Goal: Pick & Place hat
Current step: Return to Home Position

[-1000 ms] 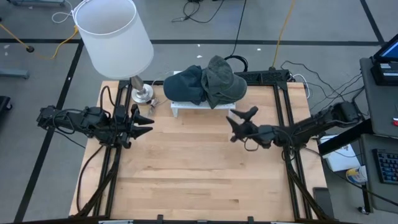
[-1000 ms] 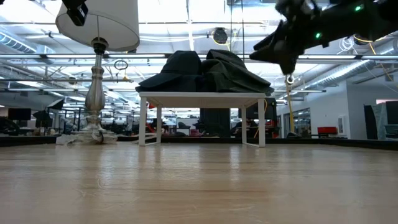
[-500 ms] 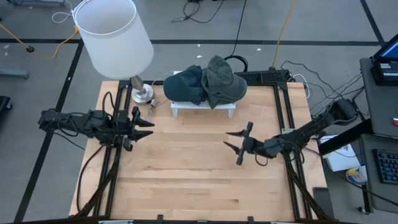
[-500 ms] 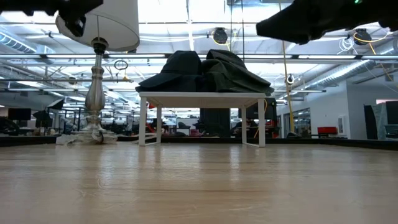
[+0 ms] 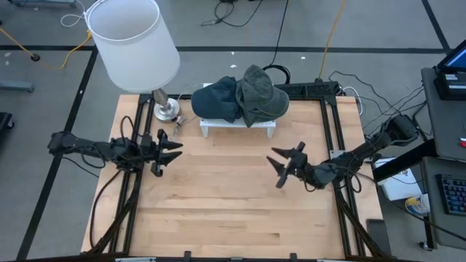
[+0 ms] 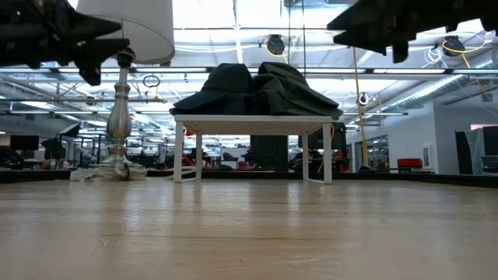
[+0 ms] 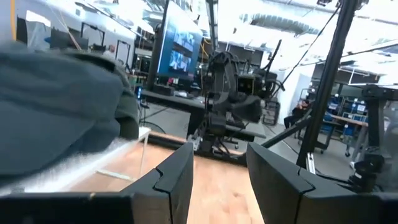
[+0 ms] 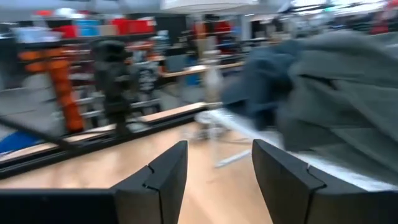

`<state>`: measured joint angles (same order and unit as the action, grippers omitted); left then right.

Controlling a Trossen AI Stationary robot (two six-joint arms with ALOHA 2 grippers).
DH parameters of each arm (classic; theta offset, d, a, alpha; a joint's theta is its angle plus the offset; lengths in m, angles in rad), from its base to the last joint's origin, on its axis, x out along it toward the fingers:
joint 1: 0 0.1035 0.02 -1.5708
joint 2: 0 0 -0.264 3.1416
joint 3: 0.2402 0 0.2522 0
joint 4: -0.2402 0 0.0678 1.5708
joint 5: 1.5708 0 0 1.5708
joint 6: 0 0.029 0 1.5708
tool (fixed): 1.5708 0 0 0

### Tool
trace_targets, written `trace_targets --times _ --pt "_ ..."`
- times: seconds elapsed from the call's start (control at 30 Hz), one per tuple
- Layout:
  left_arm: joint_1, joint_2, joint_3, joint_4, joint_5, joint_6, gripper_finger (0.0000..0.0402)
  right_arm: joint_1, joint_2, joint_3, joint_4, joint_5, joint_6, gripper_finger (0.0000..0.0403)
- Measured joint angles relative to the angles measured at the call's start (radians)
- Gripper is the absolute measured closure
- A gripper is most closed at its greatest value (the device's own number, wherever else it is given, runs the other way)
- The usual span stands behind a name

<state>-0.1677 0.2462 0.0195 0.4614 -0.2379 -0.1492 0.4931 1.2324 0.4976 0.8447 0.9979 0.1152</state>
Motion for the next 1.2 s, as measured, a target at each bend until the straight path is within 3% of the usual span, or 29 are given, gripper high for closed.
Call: trace_targets --times 0.13,0.2,0.3,0.4,0.73,1.0,1.2 --pt "0.001 0.002 -0.006 0.008 0.007 -0.009 0.0250 -0.009 0.000 -0.019 0.011 0.103 -0.016 0.0230" --pt "0.001 0.001 -0.005 0.010 0.008 -0.009 0.0250 -0.020 0.000 -0.066 0.034 0.072 0.033 0.0229" --pt "0.001 0.001 -0.005 0.004 0.009 -0.009 0.0250 -0.028 0.000 -0.177 0.105 -0.059 0.121 0.0227" --pt "0.001 0.001 -0.005 0.003 0.009 -0.016 0.0250 -0.027 0.001 -0.273 0.219 -0.153 0.117 0.0228" --pt "0.001 0.001 -0.005 0.005 0.010 -0.047 0.0250 -0.019 -0.072 -0.475 0.540 -0.162 -0.004 0.0227" --pt "0.002 0.001 -0.004 0.012 0.011 -0.058 0.0250 0.014 -0.348 -0.481 0.536 0.108 -0.334 0.0233" --pt "0.002 0.001 -0.004 0.016 0.012 -0.064 0.0250 0.095 -0.619 -0.481 0.587 0.164 -0.664 0.0233"
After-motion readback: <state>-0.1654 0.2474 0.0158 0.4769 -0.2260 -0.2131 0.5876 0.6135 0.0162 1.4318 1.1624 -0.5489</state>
